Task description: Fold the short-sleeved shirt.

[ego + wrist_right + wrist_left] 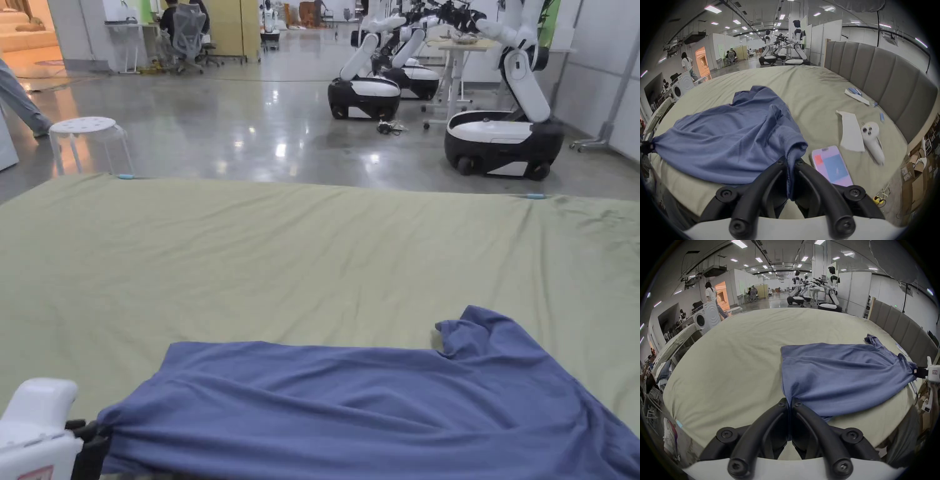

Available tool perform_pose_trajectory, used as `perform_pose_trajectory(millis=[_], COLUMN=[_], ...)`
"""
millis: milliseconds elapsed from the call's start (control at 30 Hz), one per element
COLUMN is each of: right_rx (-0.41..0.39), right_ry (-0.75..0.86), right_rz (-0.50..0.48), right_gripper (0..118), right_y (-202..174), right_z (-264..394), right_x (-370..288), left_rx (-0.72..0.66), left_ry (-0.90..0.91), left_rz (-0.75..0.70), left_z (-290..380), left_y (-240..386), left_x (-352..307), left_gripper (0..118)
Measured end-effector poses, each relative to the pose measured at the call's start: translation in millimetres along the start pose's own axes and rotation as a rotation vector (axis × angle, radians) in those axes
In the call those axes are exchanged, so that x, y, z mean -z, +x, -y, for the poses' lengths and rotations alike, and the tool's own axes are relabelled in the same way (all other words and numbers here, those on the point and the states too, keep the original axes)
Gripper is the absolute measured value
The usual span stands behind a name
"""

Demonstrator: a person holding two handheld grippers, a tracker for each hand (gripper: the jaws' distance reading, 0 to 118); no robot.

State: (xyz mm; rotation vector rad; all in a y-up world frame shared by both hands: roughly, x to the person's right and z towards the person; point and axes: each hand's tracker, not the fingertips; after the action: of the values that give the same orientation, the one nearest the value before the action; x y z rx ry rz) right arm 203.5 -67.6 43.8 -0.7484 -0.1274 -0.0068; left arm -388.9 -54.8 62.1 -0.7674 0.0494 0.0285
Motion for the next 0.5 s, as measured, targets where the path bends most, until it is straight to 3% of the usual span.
perform_pose_trajectory(millis=[167, 333, 367, 467, 500], right_rx=[-0.041, 0.006, 0.000, -0.040, -0.044], right_ry=[-0.046, -0.069, -0.067, -0.052, -0.037], right_rz=[-0.004, -0.021, -0.018, 0.012, 0.005], right_gripper=[7, 7, 17, 88, 92], right_y=[-9, -5, -6, -3, 0], right_z=[51, 66, 67, 64, 61], right_x=[-28, -27, -27, -28, -33], left_rx=[-0.085, -0.169, -0.181, -0.215, -0.232], left_ry=[-0.078, -0.026, -0.021, 0.069, 0.118], left_rz=[0.022, 0.066, 0.052, 0.087, 0.106], left_z=[53, 74, 77, 71, 69], left_y=[-19, -23, -25, -19, -17], left_x=[-14, -23, -23, -39, -48], left_gripper=[1, 6, 17, 66, 68])
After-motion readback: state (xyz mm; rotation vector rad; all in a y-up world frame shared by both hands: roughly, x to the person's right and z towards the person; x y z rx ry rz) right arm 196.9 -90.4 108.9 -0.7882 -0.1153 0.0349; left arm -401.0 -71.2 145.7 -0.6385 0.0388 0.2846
